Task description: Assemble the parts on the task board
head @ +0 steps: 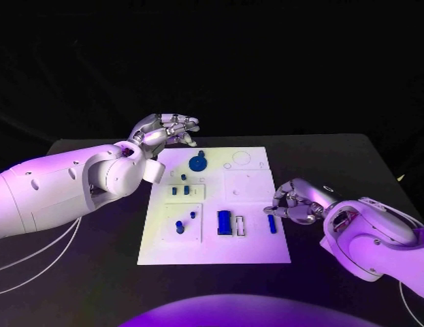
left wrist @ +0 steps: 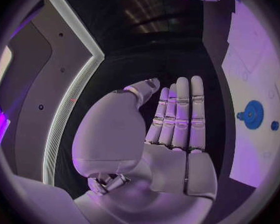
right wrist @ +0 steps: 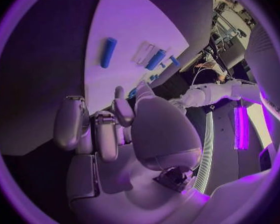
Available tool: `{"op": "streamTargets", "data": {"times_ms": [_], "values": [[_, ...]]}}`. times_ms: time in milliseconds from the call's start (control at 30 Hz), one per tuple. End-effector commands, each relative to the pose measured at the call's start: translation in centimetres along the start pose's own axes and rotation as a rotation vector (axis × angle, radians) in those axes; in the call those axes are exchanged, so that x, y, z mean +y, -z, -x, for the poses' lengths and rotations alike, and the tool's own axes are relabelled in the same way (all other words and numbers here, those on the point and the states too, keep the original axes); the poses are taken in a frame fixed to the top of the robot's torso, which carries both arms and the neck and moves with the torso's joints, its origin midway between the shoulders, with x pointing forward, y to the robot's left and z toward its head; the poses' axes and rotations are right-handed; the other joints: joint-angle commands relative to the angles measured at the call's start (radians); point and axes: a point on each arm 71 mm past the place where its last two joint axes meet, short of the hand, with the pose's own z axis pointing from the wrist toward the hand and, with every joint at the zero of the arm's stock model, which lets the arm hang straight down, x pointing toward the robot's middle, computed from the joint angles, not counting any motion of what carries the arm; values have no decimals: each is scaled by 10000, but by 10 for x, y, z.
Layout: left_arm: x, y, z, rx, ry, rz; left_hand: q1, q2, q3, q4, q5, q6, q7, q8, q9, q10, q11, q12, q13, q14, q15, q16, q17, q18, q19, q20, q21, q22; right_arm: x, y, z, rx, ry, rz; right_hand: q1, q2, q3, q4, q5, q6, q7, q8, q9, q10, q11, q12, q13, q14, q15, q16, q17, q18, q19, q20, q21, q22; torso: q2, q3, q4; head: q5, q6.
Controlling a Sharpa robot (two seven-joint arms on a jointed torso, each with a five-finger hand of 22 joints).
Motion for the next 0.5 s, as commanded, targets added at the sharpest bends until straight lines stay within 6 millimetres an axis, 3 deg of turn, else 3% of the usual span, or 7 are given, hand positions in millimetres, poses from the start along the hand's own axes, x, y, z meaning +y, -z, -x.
{"op": "streamTargets", "data": {"times_ms": [33,167,367,500], "values": [[-1,0,-3,166,105,-76,-15,59,-44,4,43,-2,61,-53,16,-5,40,-50,1,-35,11,-44,17,105,-29,52,-48,-9,-11,5,1,-42,240,-150,144,-18,-15,23,-32,-18,23,-56,-27,-20,45,-36,1,832,44,-3,1538,-77,-22,68,20,1044,-5,-3,-19,-34,14],[-1,-1,-3,166,105,-77,-15,59,-44,4,43,-2,61,-53,16,-5,40,-50,1,-35,11,-44,17,105,-29,52,-48,-9,-20,8,-2,19,590,-392,198,-16,-3,24,-18,3,19,-65,-36,-29,43,-50,-7,832,43,-2,1541,-78,-18,68,26,1049,-23,4,-61,-34,0],[-1,-1,-3,188,114,-75,-15,59,-44,4,43,-2,61,-53,16,-5,40,-50,1,-35,11,-44,17,105,-29,52,-48,-9,-26,9,-14,287,873,-657,227,-27,-18,63,-3,131,-6,-27,-31,-59,27,-103,-42,828,34,-8,1524,-73,-25,66,-1,1044,-14,5,-20,-46,-6],[-1,0,-3,163,103,-73,-15,59,-44,4,43,-2,61,-53,16,-5,40,-50,1,-35,11,-44,17,105,-29,52,-48,-9,-25,7,-22,397,928,-639,218,-41,-33,76,0,153,-9,-20,-30,-77,25,-133,-65,825,31,-13,1509,-66,-36,64,-31,1032,-11,17,-24,-30,-21]]}}
